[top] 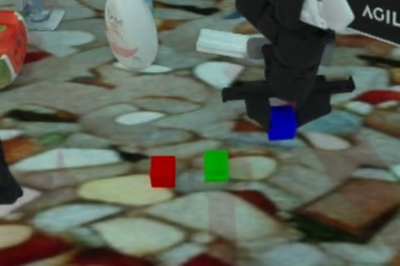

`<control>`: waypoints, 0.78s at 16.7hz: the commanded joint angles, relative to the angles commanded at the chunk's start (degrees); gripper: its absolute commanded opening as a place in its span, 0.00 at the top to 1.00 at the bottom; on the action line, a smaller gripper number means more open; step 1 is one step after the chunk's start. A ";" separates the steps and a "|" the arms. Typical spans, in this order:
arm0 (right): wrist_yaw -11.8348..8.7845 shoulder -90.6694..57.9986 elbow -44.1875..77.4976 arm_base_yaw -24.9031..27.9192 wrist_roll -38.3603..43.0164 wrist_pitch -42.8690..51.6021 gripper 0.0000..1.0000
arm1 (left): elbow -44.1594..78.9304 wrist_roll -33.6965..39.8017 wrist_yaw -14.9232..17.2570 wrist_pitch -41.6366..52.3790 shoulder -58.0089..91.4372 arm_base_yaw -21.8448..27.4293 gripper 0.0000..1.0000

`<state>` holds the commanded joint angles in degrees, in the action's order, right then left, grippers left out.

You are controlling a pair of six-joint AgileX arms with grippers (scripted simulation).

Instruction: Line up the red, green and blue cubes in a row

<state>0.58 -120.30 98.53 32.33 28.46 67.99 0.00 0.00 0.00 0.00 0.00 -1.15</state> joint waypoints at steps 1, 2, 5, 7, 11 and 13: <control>-0.02 2.01 -2.85 0.73 2.05 -0.67 1.00 | 0.00 0.00 0.00 0.00 0.00 0.00 0.00; -0.03 3.80 -5.16 1.39 3.88 -1.27 1.00 | 0.00 0.00 0.00 0.00 0.00 0.00 0.00; -0.04 6.71 -8.45 2.52 6.88 -2.26 1.00 | 0.00 0.00 0.00 0.00 0.00 0.00 0.00; -0.04 6.73 -8.48 2.53 6.90 -2.26 1.00 | 0.00 0.00 0.00 0.00 0.00 0.00 0.00; -0.07 6.23 -9.12 2.30 6.83 -3.12 1.00 | 0.00 0.00 0.00 0.00 0.00 0.00 0.00; 0.01 5.34 -11.32 2.37 6.87 -6.34 1.00 | 0.00 0.00 0.00 0.00 0.00 0.00 0.00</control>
<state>0.59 -114.96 87.21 34.70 35.33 61.65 0.00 0.00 0.00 0.00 0.00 -1.15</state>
